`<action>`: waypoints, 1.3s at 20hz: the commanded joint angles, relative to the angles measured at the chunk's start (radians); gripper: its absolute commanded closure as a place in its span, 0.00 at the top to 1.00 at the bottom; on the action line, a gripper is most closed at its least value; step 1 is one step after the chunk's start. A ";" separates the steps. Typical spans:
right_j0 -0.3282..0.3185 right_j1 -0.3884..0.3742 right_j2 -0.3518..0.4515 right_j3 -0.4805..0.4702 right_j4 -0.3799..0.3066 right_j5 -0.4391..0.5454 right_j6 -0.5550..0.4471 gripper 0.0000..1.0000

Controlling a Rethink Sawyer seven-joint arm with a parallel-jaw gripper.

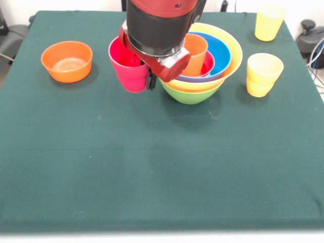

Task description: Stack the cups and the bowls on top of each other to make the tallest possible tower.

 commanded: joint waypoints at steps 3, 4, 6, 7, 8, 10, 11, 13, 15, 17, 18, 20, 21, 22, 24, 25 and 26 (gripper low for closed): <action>0.035 -0.005 0.050 -0.013 -0.025 0.079 0.131 0.00; 0.043 -0.012 0.051 0.002 -0.024 0.072 0.135 0.00; 0.056 -0.037 0.053 0.049 -0.015 0.053 0.152 0.00; 0.062 -0.043 0.049 0.057 -0.017 0.045 0.152 0.00; 0.073 -0.057 0.043 0.076 -0.020 0.037 0.155 0.00; 0.083 -0.071 0.041 0.100 -0.013 0.030 0.167 0.00; 0.084 -0.071 0.039 0.101 -0.013 0.029 0.167 0.00; 0.085 -0.080 0.042 0.119 -0.010 0.013 0.164 0.00; 0.090 -0.094 0.043 0.142 -0.008 -0.001 0.165 0.00; 0.093 -0.106 0.042 0.157 -0.008 -0.002 0.164 0.00; 0.097 -0.115 0.044 0.175 -0.006 -0.014 0.166 0.00; 0.104 -0.136 0.049 0.222 0.000 -0.049 0.172 0.00; 0.105 -0.142 0.052 0.235 0.002 -0.060 0.172 0.00; 0.104 -0.159 0.059 0.268 0.007 -0.084 0.165 0.00; 0.098 -0.174 0.067 0.298 0.012 -0.093 0.149 0.00; 0.095 -0.176 0.069 0.303 0.011 -0.096 0.141 0.00; 0.092 -0.186 0.077 0.331 0.016 -0.110 0.132 0.00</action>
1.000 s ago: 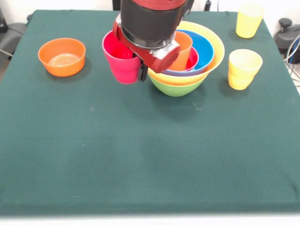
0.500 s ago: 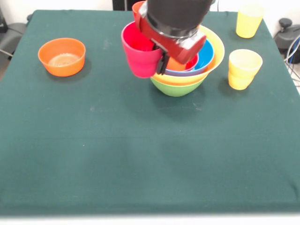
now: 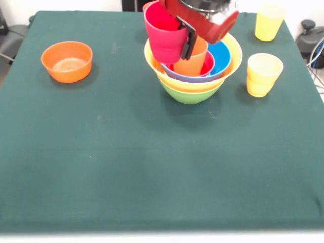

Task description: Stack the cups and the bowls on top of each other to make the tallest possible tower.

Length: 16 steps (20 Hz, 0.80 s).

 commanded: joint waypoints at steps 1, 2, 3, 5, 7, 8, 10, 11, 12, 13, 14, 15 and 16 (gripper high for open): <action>-0.008 -0.058 0.097 0.204 0.009 -0.100 0.129 0.00; -0.011 -0.064 0.102 0.221 0.009 -0.107 0.121 0.00; -0.012 -0.063 0.103 0.223 0.008 -0.108 0.120 0.00; -0.009 -0.063 0.099 0.228 -0.001 -0.104 0.117 0.00; -0.009 -0.054 0.099 0.216 -0.007 -0.091 0.116 0.00; -0.011 -0.039 0.100 0.199 -0.011 -0.084 0.114 0.00; -0.008 -0.020 0.103 0.191 -0.012 -0.090 0.123 0.00; -0.006 -0.016 0.103 0.193 -0.012 -0.098 0.128 0.00; -0.003 -0.013 0.102 0.196 -0.012 -0.107 0.133 0.00; -0.002 -0.010 0.101 0.193 -0.013 -0.107 0.134 0.00; -0.005 -0.003 0.102 0.190 -0.011 -0.112 0.136 0.00; -0.004 -0.003 0.101 0.190 -0.012 -0.112 0.138 0.00; 0.000 -0.010 0.098 0.197 -0.013 -0.112 0.139 0.00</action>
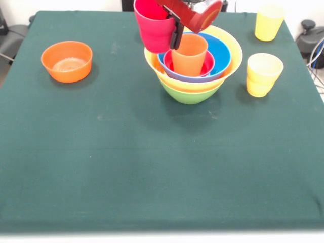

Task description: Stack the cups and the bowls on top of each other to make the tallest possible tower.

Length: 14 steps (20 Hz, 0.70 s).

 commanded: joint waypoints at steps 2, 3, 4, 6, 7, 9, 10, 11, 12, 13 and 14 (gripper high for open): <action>0.012 0.033 0.098 0.097 -0.013 -0.068 0.141 0.00; 0.016 0.032 0.098 0.102 -0.014 -0.075 0.143 0.00; 0.020 0.031 0.097 0.108 -0.014 -0.081 0.145 0.00; 0.020 0.030 0.098 0.113 -0.013 -0.086 0.146 0.00; 0.021 0.030 0.098 0.114 -0.013 -0.087 0.145 0.00; 0.020 0.024 0.099 0.118 -0.011 -0.081 0.142 0.00; 0.019 0.022 0.098 0.116 -0.011 -0.074 0.140 0.00; 0.022 0.022 0.096 0.116 -0.012 -0.073 0.142 0.00; 0.024 0.022 0.095 0.116 -0.013 -0.072 0.144 0.00; 0.025 0.023 0.094 0.115 -0.013 -0.072 0.146 0.00; 0.028 0.024 0.093 0.115 -0.014 -0.073 0.148 0.00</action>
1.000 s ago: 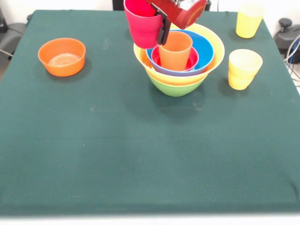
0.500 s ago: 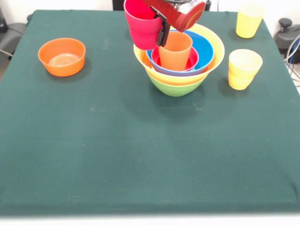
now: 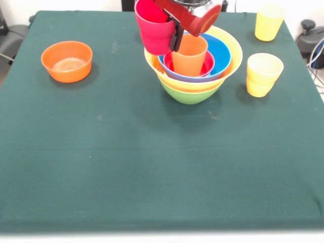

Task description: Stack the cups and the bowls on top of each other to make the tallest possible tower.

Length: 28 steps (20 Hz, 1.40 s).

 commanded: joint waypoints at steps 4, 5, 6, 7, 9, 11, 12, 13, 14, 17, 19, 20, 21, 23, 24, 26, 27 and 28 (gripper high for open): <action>0.029 0.024 0.092 0.089 -0.014 -0.046 0.153 0.00; 0.030 0.025 0.090 0.087 -0.015 -0.044 0.154 0.00; 0.033 0.026 0.089 0.084 -0.016 -0.037 0.156 0.00; 0.035 0.028 0.086 0.079 -0.019 -0.032 0.155 0.00; 0.042 0.034 0.076 0.064 -0.030 -0.027 0.156 0.00; 0.047 0.028 0.075 0.084 -0.034 -0.040 0.152 0.00; 0.051 0.031 0.076 0.078 -0.033 -0.033 0.155 0.00; 0.053 0.033 0.075 0.075 -0.033 -0.033 0.157 0.00; 0.053 0.035 0.076 0.074 -0.030 -0.034 0.159 0.00; 0.054 0.036 0.075 0.070 -0.029 -0.029 0.158 0.00; 0.051 0.041 0.075 0.061 -0.027 -0.023 0.160 0.00; 0.047 0.043 0.074 0.059 -0.028 -0.022 0.155 0.00; 0.047 0.044 0.074 0.057 -0.027 -0.022 0.154 0.00; 0.047 0.044 0.075 0.058 -0.024 -0.020 0.157 0.00; 0.049 0.044 0.075 0.058 -0.024 -0.019 0.157 0.00; 0.048 0.039 0.078 0.065 -0.021 -0.018 0.156 0.00; 0.047 0.037 0.080 0.069 -0.017 -0.020 0.158 0.00; 0.042 0.032 0.087 0.077 -0.009 -0.025 0.157 0.00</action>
